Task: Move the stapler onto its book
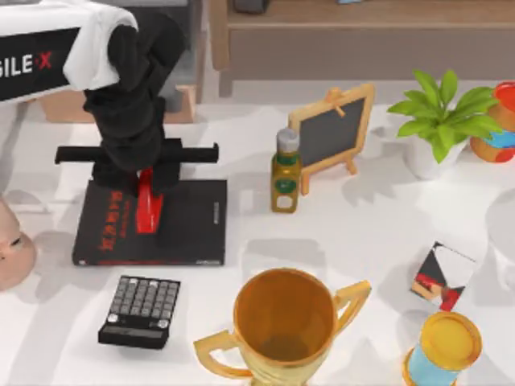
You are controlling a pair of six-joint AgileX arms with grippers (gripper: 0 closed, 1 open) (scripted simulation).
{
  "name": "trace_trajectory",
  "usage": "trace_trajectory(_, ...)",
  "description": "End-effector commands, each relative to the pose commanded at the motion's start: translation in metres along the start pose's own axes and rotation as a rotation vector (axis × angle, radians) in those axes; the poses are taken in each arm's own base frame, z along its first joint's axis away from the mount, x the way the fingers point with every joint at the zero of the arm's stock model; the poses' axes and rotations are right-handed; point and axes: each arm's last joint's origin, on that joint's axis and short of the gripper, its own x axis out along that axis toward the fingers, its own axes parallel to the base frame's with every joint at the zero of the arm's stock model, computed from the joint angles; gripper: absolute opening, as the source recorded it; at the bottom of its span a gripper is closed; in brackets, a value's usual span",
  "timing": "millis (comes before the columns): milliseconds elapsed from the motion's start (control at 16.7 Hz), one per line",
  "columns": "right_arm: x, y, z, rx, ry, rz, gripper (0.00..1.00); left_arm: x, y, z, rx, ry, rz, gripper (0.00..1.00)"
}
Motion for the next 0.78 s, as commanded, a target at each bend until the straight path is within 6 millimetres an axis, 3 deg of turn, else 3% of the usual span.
trace_trajectory(240, 0.0, 0.0, 0.0, 0.0, 0.0, 0.0, 1.0, 0.0002, 0.0002, 0.0001, -0.001, 0.0, 0.0, 0.0)
trace_trajectory(780, 0.0, 0.0, 0.0, 0.0, 0.0, 0.0, 1.0, 0.0002, 0.0002, 0.0001, -0.001, 0.0, 0.0, 0.68)
